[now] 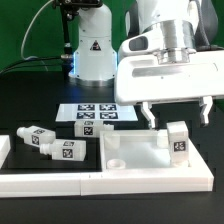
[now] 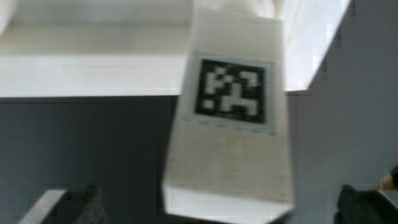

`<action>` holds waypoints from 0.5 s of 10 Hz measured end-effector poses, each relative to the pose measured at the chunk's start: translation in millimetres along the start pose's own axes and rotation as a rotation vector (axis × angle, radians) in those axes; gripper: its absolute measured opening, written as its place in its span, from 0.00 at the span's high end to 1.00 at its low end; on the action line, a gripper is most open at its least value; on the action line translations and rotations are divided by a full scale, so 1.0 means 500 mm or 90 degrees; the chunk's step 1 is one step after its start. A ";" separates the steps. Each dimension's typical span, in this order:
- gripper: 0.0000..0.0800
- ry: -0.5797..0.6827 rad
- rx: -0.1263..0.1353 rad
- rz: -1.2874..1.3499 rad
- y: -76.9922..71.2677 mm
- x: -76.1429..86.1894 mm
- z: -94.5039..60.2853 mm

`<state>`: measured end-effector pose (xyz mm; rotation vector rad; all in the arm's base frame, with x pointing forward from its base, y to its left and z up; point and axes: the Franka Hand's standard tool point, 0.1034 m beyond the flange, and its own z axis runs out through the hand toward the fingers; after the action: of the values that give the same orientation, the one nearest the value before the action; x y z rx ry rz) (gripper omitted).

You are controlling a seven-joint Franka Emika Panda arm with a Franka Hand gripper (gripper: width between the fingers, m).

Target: Assemble one leg

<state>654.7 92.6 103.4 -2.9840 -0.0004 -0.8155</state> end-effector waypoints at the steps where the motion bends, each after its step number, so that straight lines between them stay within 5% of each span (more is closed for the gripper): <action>1: 0.19 -0.018 0.001 0.003 -0.001 0.002 0.003; 5: 0.19 -0.190 0.017 0.037 -0.026 -0.012 0.027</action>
Offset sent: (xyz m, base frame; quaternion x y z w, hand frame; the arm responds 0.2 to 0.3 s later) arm 0.0096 0.0193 -0.0074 0.0736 -0.1260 0.0960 0.9846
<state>656.2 106.2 89.3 -3.0311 0.0621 -0.3569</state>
